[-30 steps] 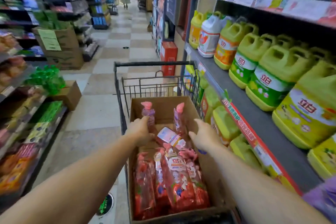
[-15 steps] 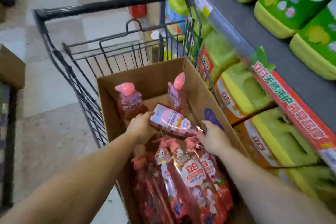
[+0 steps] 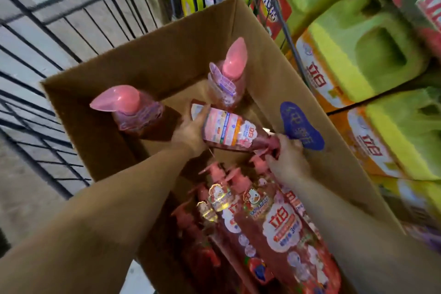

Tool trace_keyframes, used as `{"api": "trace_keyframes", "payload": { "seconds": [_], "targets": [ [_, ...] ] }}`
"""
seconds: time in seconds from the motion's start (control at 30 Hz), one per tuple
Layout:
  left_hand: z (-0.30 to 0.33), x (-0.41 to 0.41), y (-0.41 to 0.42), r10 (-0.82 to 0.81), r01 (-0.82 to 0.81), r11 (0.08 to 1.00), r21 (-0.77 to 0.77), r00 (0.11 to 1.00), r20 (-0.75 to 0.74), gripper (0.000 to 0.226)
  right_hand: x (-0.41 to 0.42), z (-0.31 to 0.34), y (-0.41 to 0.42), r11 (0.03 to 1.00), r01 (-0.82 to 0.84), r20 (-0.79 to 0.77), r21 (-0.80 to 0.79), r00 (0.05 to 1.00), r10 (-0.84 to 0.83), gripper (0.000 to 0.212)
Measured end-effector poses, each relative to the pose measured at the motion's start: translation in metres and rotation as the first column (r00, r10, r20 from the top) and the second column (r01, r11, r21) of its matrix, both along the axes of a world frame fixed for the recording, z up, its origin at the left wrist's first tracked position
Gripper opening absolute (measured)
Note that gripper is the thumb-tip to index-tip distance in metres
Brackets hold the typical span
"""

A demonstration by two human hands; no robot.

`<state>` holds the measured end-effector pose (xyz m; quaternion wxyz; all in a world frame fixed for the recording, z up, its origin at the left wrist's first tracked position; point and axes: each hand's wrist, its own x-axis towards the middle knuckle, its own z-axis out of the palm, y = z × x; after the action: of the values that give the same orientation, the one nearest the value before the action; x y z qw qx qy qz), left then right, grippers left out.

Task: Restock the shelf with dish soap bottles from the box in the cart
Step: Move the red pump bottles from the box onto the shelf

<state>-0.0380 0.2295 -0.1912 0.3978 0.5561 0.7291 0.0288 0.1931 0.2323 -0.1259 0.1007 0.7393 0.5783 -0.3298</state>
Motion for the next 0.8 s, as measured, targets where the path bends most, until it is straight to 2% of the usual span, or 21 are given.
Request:
{"api": "trace_keyframes", "payload": {
  "seconds": [0.1, 0.27, 0.47, 0.53, 0.67, 0.73, 0.8],
  "targets": [
    [-0.012, 0.001, -0.003, -0.036, 0.039, 0.998, 0.048, 0.998, -0.056, 0.106, -0.008, -0.005, -0.001, 0.99, 0.128, -0.065, 0.056, 0.99, -0.125, 0.052],
    [-0.019, 0.005, -0.003, -0.002, 0.017, 0.995, 0.101, 0.989, -0.147, 0.101, -0.016, 0.005, 0.002, 0.966, 0.254, -0.107, 0.042, 0.963, -0.248, 0.057],
    [-0.011, -0.002, 0.0, -0.03, 0.038, 0.997, 0.073, 0.993, -0.111, 0.097, -0.075, 0.02, 0.008, 0.972, 0.18, -0.401, 0.149, 0.91, -0.107, 0.061],
    [-0.006, -0.008, 0.003, -0.072, 0.077, 0.996, 0.053, 0.993, -0.096, 0.1, -0.09, 0.025, 0.017, 0.964, 0.195, -0.443, 0.181, 0.891, -0.098, 0.058],
    [0.002, -0.021, 0.023, -0.164, 0.161, 0.985, -0.059, 0.985, -0.049, 0.114, -0.062, 0.016, 0.018, 0.95, 0.182, -0.306, 0.252, 0.947, -0.1, 0.048],
    [0.011, -0.026, 0.04, -0.241, 0.238, 0.953, -0.188, 0.971, 0.01, 0.115, -0.046, 0.012, 0.013, 0.947, 0.2, -0.247, 0.249, 0.959, -0.137, 0.045],
    [0.02, -0.03, 0.055, -0.248, 0.269, 0.899, -0.346, 0.963, 0.104, 0.111, -0.04, 0.009, 0.009, 0.946, 0.229, -0.24, 0.229, 0.955, -0.173, 0.043]
  ]
}}
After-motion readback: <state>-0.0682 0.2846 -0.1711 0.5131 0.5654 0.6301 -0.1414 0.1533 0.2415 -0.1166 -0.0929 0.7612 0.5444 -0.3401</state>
